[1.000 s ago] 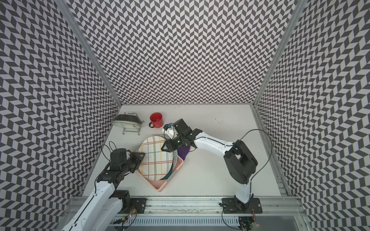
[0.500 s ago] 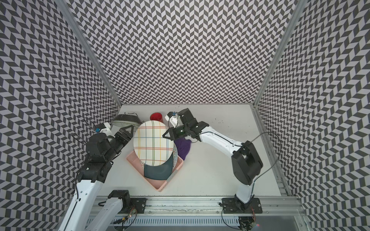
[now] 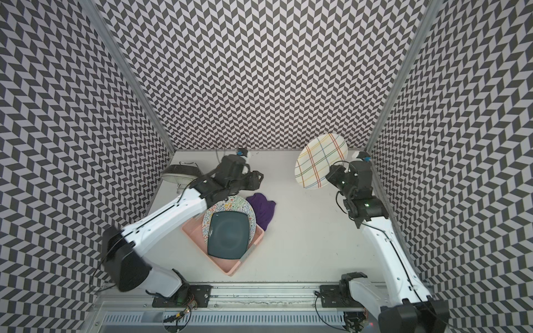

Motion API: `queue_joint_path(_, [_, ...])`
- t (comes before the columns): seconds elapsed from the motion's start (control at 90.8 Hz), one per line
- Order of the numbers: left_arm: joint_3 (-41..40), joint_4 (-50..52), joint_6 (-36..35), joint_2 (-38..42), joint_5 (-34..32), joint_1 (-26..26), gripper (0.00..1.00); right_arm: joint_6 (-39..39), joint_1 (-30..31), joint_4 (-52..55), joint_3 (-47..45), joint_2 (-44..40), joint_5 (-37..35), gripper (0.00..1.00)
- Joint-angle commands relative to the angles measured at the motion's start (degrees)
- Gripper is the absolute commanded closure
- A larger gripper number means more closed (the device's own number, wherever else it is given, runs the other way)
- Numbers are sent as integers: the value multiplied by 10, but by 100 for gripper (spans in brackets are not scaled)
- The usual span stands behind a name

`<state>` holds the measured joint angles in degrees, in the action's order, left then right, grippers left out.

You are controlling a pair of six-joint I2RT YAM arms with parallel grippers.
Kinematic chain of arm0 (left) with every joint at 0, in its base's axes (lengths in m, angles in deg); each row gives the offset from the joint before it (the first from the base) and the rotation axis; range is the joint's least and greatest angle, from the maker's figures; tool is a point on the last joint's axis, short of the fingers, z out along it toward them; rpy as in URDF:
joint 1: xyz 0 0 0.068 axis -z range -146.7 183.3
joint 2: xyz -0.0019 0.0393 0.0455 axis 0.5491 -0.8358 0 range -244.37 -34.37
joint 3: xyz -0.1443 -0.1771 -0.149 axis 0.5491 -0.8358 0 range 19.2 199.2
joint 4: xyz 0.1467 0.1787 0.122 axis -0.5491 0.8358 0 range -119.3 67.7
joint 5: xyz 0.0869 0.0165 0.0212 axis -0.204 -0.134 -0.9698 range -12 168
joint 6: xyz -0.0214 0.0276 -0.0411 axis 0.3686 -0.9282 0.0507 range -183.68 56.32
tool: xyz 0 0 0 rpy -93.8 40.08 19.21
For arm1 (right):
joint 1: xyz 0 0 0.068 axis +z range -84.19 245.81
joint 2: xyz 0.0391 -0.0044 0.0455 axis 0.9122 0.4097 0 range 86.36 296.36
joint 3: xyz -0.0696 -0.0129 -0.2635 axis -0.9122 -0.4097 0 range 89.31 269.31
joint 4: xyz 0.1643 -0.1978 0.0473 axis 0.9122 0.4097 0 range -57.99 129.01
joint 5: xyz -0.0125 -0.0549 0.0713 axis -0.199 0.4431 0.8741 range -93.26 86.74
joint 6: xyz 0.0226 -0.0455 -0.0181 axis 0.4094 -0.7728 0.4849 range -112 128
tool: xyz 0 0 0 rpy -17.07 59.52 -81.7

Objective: Wipe the wet plate dry
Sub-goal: Pick up the towel at the center of the board.

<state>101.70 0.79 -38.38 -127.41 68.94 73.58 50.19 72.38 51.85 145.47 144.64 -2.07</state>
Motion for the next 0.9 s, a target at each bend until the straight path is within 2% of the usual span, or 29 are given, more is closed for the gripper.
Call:
queue_joint_path(0.0, [56, 126, -47, -112, -55, -1, 45, 39, -4, 10, -36, -62, -55, 100])
queue_joint_path(0.11, [146, 204, -74, -212, -78, 4, 43, 38, -4, 28, -55, -94, -41, 100])
queue_joint_path(0.22, [223, 271, -96, -300, -112, 8, 34, 28, -5, 34, -54, -104, -31, 100])
queue_joint_path(0.341, [276, 292, -121, -360, -61, 8, 19, 13, -5, 35, -46, -104, -27, 100])
queue_joint_path(0.452, [319, 329, -121, -391, -34, 9, 17, 3, -5, 33, -40, -97, -31, 100])
queue_joint_path(0.606, [312, 345, -101, -360, -31, 9, 10, -5, -6, 14, -48, -89, -7, 100])
queue_joint_path(0.716, [278, 343, -93, -321, 17, 8, 1, -5, -5, 6, -56, -89, 3, 100])
queue_joint_path(0.804, [239, 355, -94, -322, 45, 9, 0, 0, -5, -3, -62, -91, 3, 100])
queue_joint_path(0.892, [203, 345, -94, -333, 32, 9, 0, 4, -6, -12, -66, -88, 10, 100])
